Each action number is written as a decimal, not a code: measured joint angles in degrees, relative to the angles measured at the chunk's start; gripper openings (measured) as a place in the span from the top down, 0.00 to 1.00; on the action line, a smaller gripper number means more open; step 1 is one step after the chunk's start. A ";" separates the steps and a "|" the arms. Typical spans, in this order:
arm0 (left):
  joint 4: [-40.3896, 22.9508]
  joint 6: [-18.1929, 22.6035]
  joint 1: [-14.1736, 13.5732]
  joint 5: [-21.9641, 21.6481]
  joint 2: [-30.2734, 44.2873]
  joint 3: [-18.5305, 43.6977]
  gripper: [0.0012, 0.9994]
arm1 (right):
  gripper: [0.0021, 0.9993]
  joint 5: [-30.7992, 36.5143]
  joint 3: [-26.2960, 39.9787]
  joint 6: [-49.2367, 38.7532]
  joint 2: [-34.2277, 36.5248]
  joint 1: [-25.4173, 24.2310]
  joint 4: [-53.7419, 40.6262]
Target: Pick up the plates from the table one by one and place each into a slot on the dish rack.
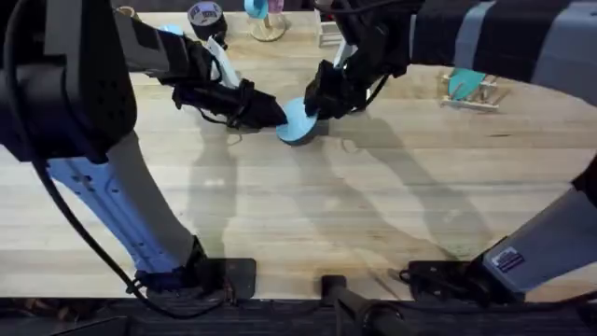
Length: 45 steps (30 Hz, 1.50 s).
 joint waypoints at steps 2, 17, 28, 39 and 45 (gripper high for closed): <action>-0.01 0.13 0.00 0.00 0.00 0.00 0.96 | 0.97 -0.07 0.00 0.00 0.00 0.00 -0.28; -8.30 4.34 -0.46 -6.81 -7.44 3.23 0.96 | 0.97 3.59 0.13 -11.84 -6.12 -0.25 -6.30; -19.24 6.05 -0.46 -17.00 -23.56 10.62 0.96 | 0.97 12.96 0.13 -16.98 -22.61 -8.13 -15.95; -25.56 6.27 -0.46 -25.73 -33.09 13.51 0.96 | 0.97 14.71 0.13 -26.21 -35.58 -24.77 -24.13; -27.89 6.42 -0.46 -30.93 -36.27 13.60 0.96 | 0.97 15.33 0.13 -30.54 -36.96 -32.24 -28.30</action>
